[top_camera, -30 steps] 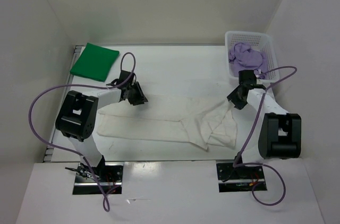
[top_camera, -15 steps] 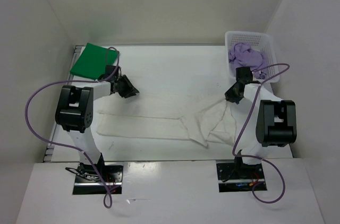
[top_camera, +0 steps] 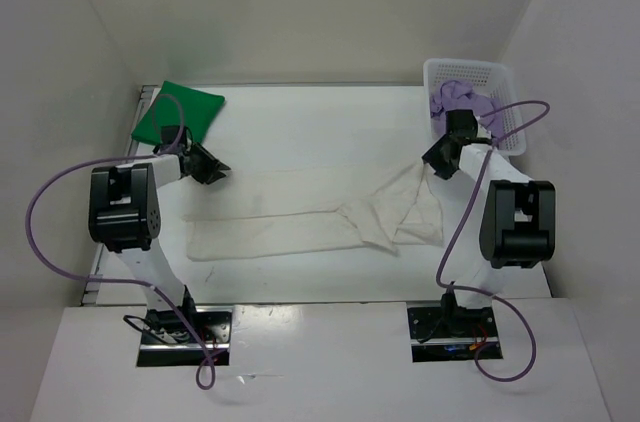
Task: Fold and stack the t-shirts
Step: Fold the other side of the tshirt into a rectangle
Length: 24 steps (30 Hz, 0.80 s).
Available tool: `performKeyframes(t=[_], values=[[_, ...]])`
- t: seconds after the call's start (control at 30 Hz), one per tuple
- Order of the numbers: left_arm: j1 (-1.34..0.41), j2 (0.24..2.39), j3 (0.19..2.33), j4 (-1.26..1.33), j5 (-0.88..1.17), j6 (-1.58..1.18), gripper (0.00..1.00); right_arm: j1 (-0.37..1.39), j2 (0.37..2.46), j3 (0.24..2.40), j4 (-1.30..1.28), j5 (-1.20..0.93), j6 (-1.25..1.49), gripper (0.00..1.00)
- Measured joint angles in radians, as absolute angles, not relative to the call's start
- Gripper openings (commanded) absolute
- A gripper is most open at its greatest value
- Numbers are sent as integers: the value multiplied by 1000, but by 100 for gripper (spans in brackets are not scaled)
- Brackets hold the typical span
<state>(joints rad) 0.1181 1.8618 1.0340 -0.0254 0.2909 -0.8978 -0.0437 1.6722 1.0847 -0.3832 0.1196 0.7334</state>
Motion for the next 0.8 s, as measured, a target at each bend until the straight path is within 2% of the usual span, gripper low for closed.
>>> performKeyframes(t=[0.1,0.23,0.3,0.37,0.43,0.47,0.5,0.6,0.7,0.8], values=[[142,1814,1021,-51,285,-903,39,-37,1629,1085,-410,105,727,48],[77,1675,1016,-66,279,-896,39,39,1484,1085,-466,84,704,14],[29,1598,1008,-62,278,-890,39,134,1423,1085,-493,63,692,7],[-31,1539,994,-51,277,-880,39,266,1395,1085,-521,52,686,7],[-83,1509,970,-50,278,-864,39,398,1401,1084,-555,28,682,12],[-112,1502,950,-49,278,-862,39,451,1413,1083,-570,18,681,23],[-143,1498,924,-48,277,-862,39,501,1425,1080,-590,9,680,30],[-231,1497,852,-78,274,-867,39,598,1473,1063,-635,-10,670,47],[-346,1497,826,-112,274,-871,39,620,1509,1037,-662,-14,662,56],[-447,1496,826,-102,280,-878,39,619,1530,1024,-687,16,660,58]])
